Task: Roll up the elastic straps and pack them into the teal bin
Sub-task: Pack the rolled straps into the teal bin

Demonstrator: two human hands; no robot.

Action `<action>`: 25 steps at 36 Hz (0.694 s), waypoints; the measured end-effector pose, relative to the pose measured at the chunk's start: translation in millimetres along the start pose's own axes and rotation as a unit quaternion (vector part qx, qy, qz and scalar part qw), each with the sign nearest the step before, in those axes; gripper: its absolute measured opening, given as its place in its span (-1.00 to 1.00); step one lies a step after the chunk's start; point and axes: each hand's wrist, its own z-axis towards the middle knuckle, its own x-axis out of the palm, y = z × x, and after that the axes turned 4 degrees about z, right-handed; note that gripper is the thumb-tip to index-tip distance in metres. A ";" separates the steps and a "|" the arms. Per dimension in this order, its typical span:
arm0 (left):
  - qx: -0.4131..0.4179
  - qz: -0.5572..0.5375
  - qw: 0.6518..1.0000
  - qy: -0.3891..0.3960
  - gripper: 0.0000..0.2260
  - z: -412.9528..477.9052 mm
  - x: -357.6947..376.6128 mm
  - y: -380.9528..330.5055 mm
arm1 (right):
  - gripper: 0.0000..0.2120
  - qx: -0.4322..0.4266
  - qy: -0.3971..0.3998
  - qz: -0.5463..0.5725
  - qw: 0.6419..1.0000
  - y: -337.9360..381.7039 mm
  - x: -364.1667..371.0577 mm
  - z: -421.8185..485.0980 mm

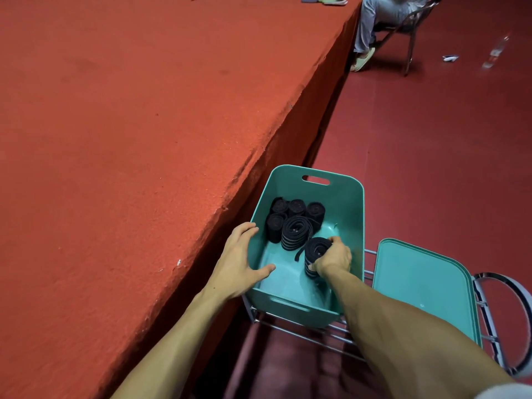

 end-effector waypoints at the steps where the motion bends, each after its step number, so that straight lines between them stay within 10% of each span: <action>1: 0.000 -0.003 1.000 0.000 -0.23 -0.2 -0.1 -0.1 | -0.28 -0.004 -0.001 -0.002 1.000 0.4 0.0 0.0; 25: -0.005 -0.045 0.999 0.005 -0.21 -1.9 -0.2 -1.6 | -0.22 0.001 -0.092 0.146 0.985 -12.0 31.1 14.1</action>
